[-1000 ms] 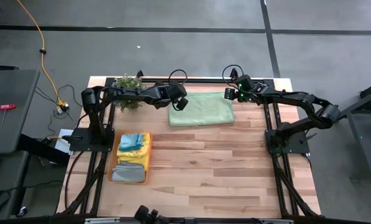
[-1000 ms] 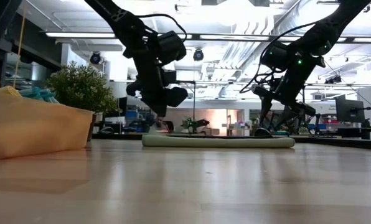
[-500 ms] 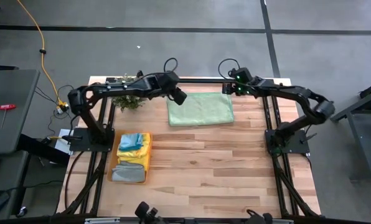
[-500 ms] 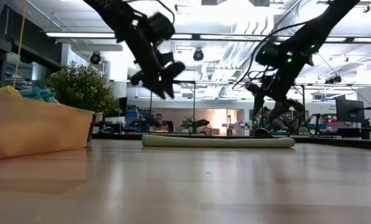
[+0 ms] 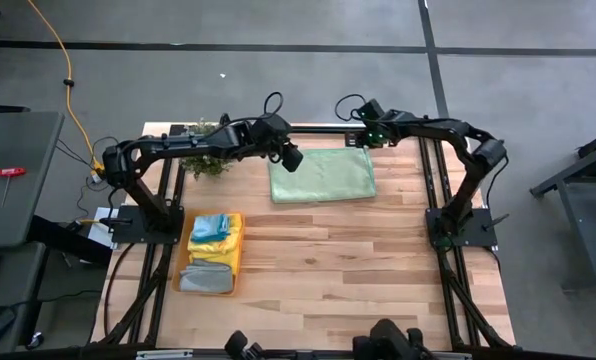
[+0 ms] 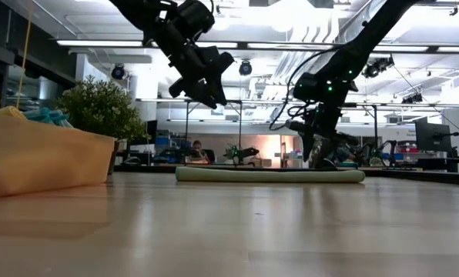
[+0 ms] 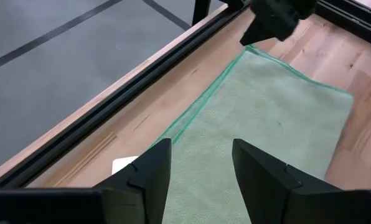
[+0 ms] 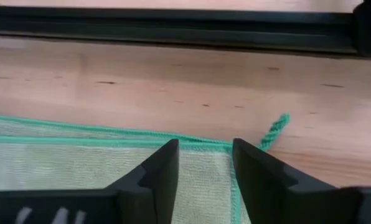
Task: Fold microfiber towels
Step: Fold the green microfiber towel
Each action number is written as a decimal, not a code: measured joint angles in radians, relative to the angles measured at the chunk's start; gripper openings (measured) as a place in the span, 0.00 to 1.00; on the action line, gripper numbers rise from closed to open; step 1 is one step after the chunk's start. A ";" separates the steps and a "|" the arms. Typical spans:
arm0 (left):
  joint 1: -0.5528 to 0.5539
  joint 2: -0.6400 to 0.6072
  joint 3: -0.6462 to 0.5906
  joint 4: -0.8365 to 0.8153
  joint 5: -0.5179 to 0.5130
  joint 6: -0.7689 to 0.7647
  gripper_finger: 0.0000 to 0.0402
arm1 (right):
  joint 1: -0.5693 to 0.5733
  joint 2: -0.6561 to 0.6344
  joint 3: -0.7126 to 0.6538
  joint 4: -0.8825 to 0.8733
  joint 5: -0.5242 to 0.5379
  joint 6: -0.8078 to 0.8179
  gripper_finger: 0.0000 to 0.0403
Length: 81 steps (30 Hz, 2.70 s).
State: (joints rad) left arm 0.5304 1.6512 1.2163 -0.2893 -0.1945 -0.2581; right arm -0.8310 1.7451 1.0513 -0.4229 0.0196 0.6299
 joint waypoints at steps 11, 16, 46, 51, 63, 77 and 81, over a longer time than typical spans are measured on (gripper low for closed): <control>-0.008 0.000 0.000 -0.001 -0.001 0.000 0.40 | -0.009 0.011 -0.026 -0.021 0.054 0.171 0.27; -0.009 0.000 0.000 -0.002 0.000 0.000 0.40 | -0.009 0.011 -0.026 -0.011 0.057 0.212 0.27; -0.009 0.000 -0.001 -0.001 0.003 0.000 0.40 | -0.020 0.050 -0.028 0.017 0.022 0.403 0.27; -0.008 0.000 -0.001 -0.001 0.003 0.000 0.40 | -0.020 0.050 -0.028 0.016 0.022 0.420 0.24; -0.008 0.000 -0.001 -0.007 0.006 0.000 0.40 | -0.019 0.083 -0.026 0.028 0.010 0.420 0.08; -0.007 0.000 -0.001 -0.006 0.008 0.026 0.40 | -0.023 0.015 -0.025 0.034 0.060 0.337 0.01; -0.008 0.000 -0.001 -0.005 0.009 0.026 0.40 | -0.024 -0.018 -0.024 0.022 0.062 0.305 0.00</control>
State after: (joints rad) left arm 0.5228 1.6512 1.2152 -0.2947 -0.1860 -0.2317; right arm -0.8553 1.7267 1.0271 -0.4007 0.0816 0.9349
